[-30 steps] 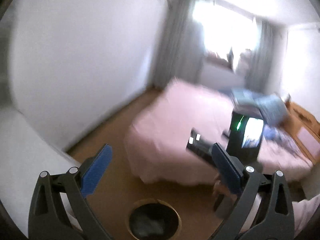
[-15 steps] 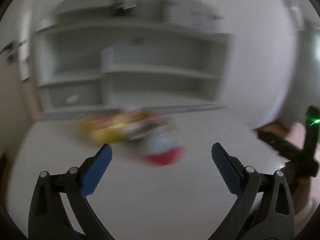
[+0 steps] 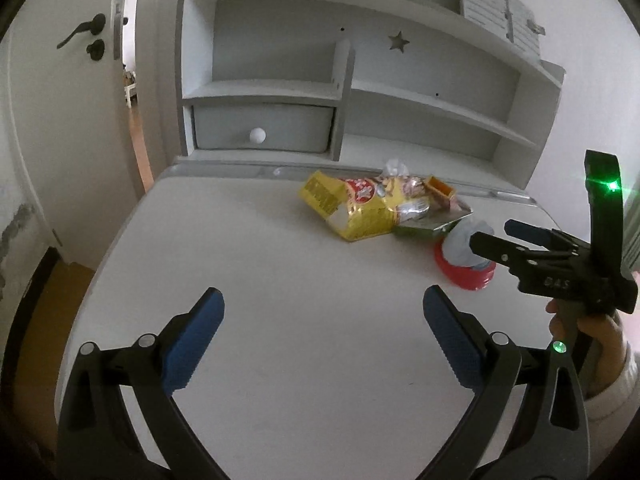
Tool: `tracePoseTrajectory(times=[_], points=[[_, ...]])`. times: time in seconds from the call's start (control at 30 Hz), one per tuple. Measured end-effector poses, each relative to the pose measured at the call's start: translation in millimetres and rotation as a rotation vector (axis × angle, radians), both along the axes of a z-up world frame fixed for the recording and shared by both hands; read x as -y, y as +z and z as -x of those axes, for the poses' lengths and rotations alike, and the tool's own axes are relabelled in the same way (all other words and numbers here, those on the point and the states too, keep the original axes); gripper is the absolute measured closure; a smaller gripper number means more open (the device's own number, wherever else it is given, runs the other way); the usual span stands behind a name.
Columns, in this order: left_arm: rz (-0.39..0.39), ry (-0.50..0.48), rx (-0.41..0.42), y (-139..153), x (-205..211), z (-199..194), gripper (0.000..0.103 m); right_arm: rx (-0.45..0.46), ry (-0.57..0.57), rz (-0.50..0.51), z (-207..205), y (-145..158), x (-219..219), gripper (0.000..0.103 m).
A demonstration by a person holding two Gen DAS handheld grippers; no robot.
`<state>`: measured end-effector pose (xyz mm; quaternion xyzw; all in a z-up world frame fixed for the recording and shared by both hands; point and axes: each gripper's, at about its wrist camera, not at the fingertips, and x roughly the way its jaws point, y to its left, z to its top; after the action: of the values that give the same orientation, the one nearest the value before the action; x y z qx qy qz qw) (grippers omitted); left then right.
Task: Collect trash
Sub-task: 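Move both open tools back to the desk, then grasp the light blue cloth with right tool while left tool grasps the yellow snack bag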
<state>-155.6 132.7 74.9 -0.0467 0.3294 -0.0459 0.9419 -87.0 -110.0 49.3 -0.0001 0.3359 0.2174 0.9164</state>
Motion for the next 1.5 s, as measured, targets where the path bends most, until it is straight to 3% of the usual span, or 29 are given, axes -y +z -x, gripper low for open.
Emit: tracePoseTrajectory(times=[0.1,0.17,0.2,0.3,0.33,0.4,0.5,0.6,0.67,0.73,0.83,0.9,0.97,1.13,1.2,1.27,1.37,1.5], points=[[-0.003,-0.001,-0.017,-5,1,-4,0.006,-0.002,0.001,0.031,-3,-8,-7,0.012],[-0.019,-0.006,-0.027,-9,3,-8,0.006,-0.017,0.005,0.052,-9,-15,-12,0.028],[-0.024,-0.008,-0.029,-10,4,-9,0.006,-0.026,0.005,0.054,-10,-16,-12,0.041],[-0.028,-0.017,-0.034,-14,6,-18,0.006,-0.034,0.007,0.038,-10,-17,-8,0.059],[-0.030,-0.025,-0.036,-14,7,-24,0.006,-0.031,0.012,0.036,-9,-17,-8,0.069],[-0.034,-0.071,-0.025,-7,11,-37,0.006,-0.014,0.015,0.012,-6,-15,-2,0.073],[-0.115,-0.158,-0.007,11,25,-71,0.006,0.028,-0.029,-0.025,0,-8,16,0.074],[-0.289,-0.277,-0.002,19,52,-114,0.006,0.106,-0.100,0.006,11,-2,33,0.074],[-0.353,-0.338,-0.047,15,65,-146,0.007,0.128,-0.137,-0.025,17,1,44,0.074],[-0.355,-0.392,-0.118,6,73,-172,0.013,0.135,-0.162,-0.046,18,2,52,0.074],[-0.442,-0.481,-0.182,-10,93,-191,0.019,0.120,-0.158,-0.038,15,1,51,0.074],[-0.437,-0.510,-0.232,-19,98,-199,0.022,0.116,-0.159,-0.036,14,1,51,0.074],[-0.422,-0.523,-0.263,-25,98,-202,0.037,0.112,-0.163,-0.042,12,0,51,0.074],[-0.399,-0.535,-0.248,-24,95,-191,0.056,0.091,-0.179,-0.076,8,-2,58,0.074],[-0.366,-0.507,-0.227,-21,89,-183,0.065,0.088,-0.184,-0.083,8,-2,59,0.074],[-0.276,-0.451,-0.204,-17,75,-178,0.078,0.095,-0.188,-0.087,9,-2,60,0.074],[-0.170,-0.362,-0.181,-20,55,-168,0.079,0.103,-0.192,-0.084,10,-1,60,0.074],[-0.142,-0.303,-0.151,-23,49,-155,0.080,0.102,-0.194,-0.074,11,-2,58,0.074]])
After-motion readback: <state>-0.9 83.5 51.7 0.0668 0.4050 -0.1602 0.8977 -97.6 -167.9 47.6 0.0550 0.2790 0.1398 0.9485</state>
